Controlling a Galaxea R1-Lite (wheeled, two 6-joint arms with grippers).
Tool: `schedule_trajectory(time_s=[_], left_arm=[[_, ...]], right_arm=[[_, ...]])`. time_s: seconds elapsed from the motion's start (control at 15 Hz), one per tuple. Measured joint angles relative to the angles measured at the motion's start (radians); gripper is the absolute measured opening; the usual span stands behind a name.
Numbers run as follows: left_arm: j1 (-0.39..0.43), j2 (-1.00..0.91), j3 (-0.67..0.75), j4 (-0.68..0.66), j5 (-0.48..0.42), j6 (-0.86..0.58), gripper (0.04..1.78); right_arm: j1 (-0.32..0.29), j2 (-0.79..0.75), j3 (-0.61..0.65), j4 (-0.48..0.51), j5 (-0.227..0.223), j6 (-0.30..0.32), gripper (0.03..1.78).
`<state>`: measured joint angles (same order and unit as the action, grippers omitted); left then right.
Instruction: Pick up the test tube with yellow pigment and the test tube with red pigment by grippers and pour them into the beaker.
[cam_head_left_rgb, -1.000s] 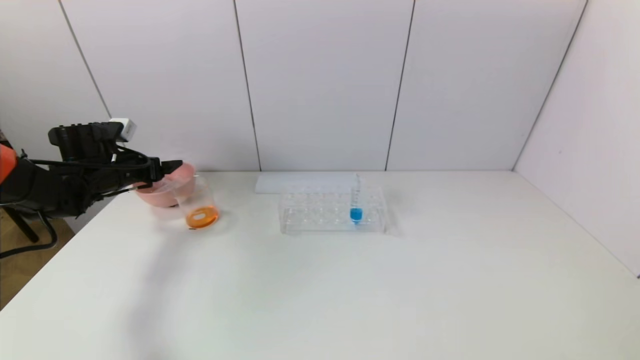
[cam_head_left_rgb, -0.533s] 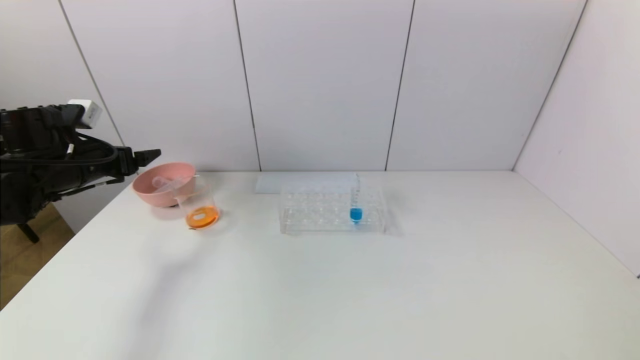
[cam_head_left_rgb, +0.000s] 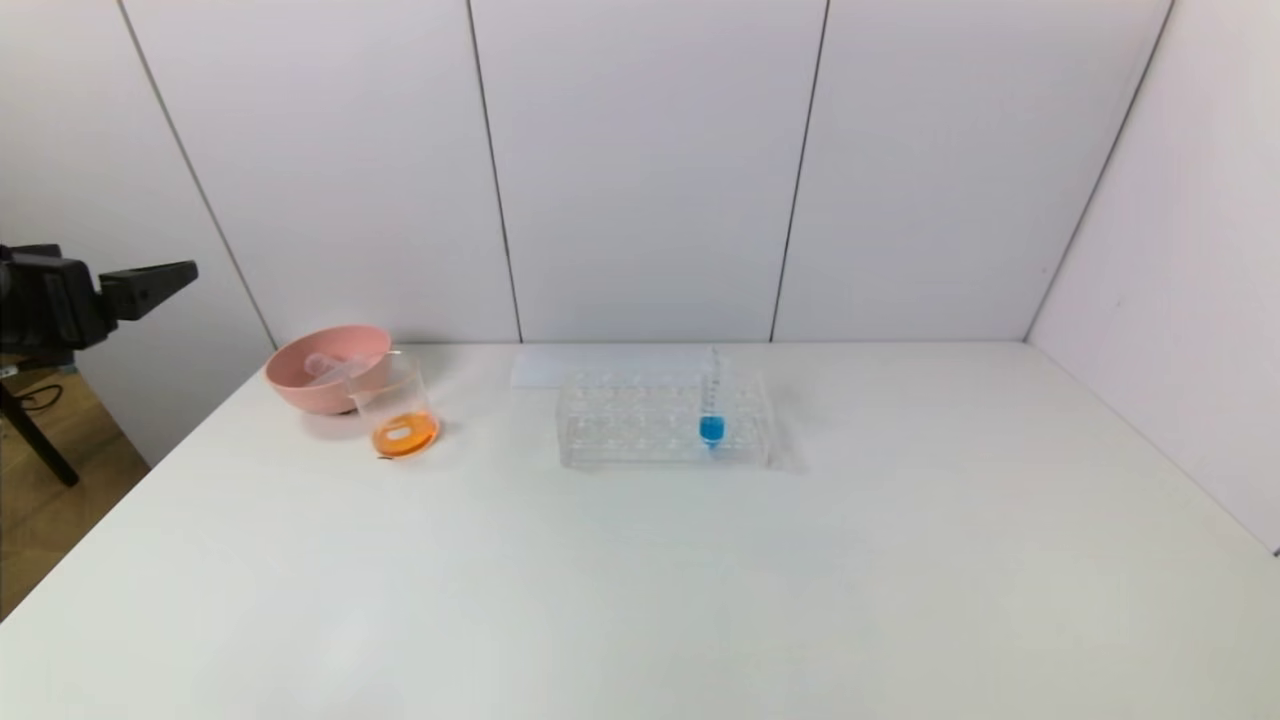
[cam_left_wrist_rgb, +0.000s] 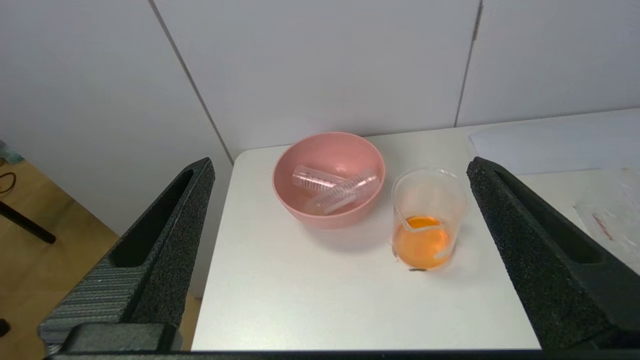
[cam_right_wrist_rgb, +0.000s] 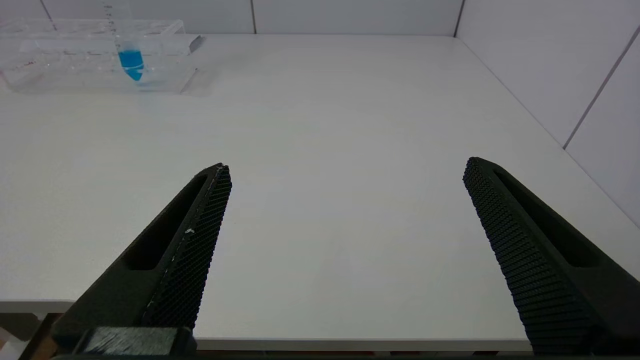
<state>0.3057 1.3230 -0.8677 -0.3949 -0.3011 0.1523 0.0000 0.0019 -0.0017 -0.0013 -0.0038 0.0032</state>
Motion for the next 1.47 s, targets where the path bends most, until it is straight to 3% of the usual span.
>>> schedule_trajectory(time_s=[0.4, 0.93, 1.47], left_arm=[[0.008, -0.251, 0.007, 0.209, -0.196, 0.012, 1.76], [-0.156, -0.534, -0.002, 0.453, -0.198, 0.013, 1.76], [-0.253, -0.884, 0.092, 0.619, -0.164, 0.048, 1.76]], right_arm=[[0.000, 0.000, 0.000, 0.000, 0.000, 0.000, 1.70], [0.000, 0.000, 0.000, 0.000, 0.000, 0.000, 1.70], [0.000, 0.000, 0.000, 0.000, 0.000, 0.000, 1.70]])
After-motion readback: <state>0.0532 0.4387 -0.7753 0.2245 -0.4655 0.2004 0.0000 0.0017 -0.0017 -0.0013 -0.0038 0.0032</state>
